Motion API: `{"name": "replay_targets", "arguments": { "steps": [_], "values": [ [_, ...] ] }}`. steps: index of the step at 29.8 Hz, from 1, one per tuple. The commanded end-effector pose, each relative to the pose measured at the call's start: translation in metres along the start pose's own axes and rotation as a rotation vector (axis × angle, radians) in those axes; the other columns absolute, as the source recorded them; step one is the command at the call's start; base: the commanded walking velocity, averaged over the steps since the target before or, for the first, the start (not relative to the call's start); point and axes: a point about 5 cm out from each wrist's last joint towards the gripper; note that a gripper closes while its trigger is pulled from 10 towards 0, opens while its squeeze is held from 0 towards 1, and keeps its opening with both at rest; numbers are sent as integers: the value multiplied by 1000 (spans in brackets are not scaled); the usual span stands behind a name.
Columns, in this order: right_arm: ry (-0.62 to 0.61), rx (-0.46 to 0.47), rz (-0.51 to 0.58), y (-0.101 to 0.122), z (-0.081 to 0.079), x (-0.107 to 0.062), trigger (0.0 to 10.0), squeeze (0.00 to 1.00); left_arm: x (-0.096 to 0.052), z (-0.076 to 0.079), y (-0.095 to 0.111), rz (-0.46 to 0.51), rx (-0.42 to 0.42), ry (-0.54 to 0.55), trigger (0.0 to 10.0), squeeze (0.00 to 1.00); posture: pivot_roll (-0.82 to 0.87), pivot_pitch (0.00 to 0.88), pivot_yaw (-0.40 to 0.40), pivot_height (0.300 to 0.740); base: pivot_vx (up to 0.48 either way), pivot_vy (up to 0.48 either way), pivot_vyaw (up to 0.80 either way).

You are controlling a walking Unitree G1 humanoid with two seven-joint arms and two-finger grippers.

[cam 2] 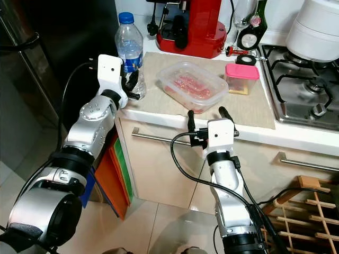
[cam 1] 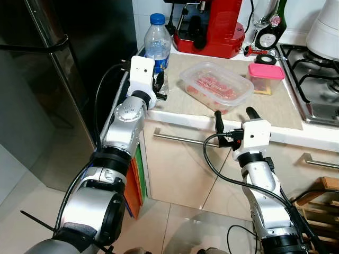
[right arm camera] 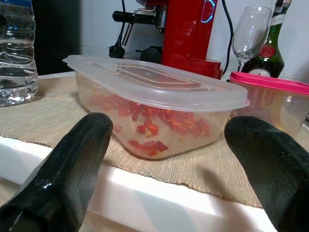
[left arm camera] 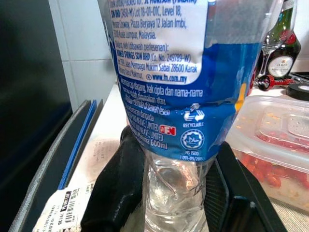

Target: Restocking fridge

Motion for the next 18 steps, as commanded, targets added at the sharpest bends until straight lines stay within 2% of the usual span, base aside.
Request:
{"name": "replay_targets", "arguments": {
  "steps": [1, 2, 3, 4, 6, 7, 11, 18],
  "values": [
    [0, -13, -5, -1, 1, -2, 10000, 0, 0, 2, -1, -1, -4, -7, 10000, 27, -91, 13, 32, 740, 0, 0, 0],
    [0, -13, -6, -1, 2, -2, 10000, 0, 0, 2, -2, -3, -8, -7, 10000, 27, -91, 13, 32, 740, 0, 0, 0],
    [1, -14, -6, -1, 2, -2, 10000, 0, 0, 3, -3, -11, -16, -6, 10000, 333, -92, 15, 31, 740, 0, 0, 0],
    [2, -15, -7, 0, 2, -2, 10000, 0, 0, 3, -5, -27, -28, -5, 10000, 839, -93, 16, 30, 740, 0, 0, 0],
    [2, -15, -7, 0, 2, -2, 10000, 0, 0, 3, -6, -33, -33, -4, 10000, 839, -93, 18, 30, 740, 0, 0, 0],
    [1, -16, -7, 0, 2, -2, 10000, 0, 0, 2, -6, -37, -33, -1, 10000, 992, -94, 19, 30, 740, 0, 0, 0],
    [1, -17, -7, 0, 3, -2, 10000, 0, 0, 0, -7, -50, -44, 10, 10000, 1000, -94, 21, 30, 740, 0, 0, 0],
    [1, -18, -10, 0, 3, -2, 10000, 0, 1, -6, -2, -48, 4, 27, 10000, 1000, -93, 23, 29, 740, 0, 0, 0]
  ]
}}
Point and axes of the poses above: a point about 5 cm out from each wrist's last joint towards the gripper, its own x axis pointing out of the wrist towards the gripper, its own y axis along the axis of the wrist's last joint, z = x × y, and after that the axes turned 7 degrees about x, right-handed
